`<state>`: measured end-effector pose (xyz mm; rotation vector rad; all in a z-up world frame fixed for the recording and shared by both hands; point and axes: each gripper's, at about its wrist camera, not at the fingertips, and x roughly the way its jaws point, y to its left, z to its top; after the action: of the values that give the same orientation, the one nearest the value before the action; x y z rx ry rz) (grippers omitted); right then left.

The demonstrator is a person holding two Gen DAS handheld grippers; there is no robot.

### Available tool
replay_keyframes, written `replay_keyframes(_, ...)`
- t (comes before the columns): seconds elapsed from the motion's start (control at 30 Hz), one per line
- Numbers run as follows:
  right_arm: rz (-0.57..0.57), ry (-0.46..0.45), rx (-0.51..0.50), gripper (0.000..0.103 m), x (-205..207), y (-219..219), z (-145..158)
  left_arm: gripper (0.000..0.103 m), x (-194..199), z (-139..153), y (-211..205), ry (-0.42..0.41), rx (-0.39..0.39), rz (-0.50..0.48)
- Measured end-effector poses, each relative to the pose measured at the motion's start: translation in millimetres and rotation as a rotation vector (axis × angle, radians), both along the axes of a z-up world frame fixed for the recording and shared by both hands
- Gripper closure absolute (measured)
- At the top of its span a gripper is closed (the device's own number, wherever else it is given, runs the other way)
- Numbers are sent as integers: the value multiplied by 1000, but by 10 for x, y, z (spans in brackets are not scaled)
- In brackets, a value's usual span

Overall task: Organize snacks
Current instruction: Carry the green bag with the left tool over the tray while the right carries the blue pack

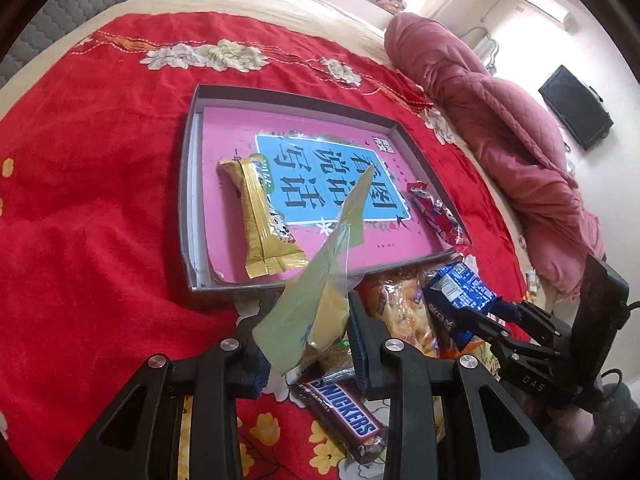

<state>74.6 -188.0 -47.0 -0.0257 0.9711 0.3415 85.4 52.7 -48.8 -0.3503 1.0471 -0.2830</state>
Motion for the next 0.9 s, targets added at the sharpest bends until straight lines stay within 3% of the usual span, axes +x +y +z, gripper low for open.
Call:
replay_keyframes(0.2, 19, 2, -53, 53, 21, 119, -56, 69, -4, 14, -24, -7, 6, -3)
replay_keyframes(0.53, 27, -6, -150, 32, 109, 258, -164, 69, 1, 12, -41, -9, 9, -1)
replay_keyframes(0.6, 30, -11, -150, 33, 121, 257, -179, 69, -1, 14, -45, -8, 9, 0)
replay_keyframes(0.67, 41, -27, -137, 40, 111, 253, -162, 69, -1, 17, -44, -10, 9, 2)
replay_keyframes(0.7, 44, -34, -127, 44, 104, 249, -143, 69, -3, 18, -43, -11, 10, 3)
replay_keyframes(0.73, 49, -41, -111, 56, 94, 236, -113, 69, -4, 19, -42, -11, 10, 5)
replay_keyframes(0.9, 54, -21, -37, 56, 82, 161, -62, 69, 0, 28, -37, -13, 6, 10)
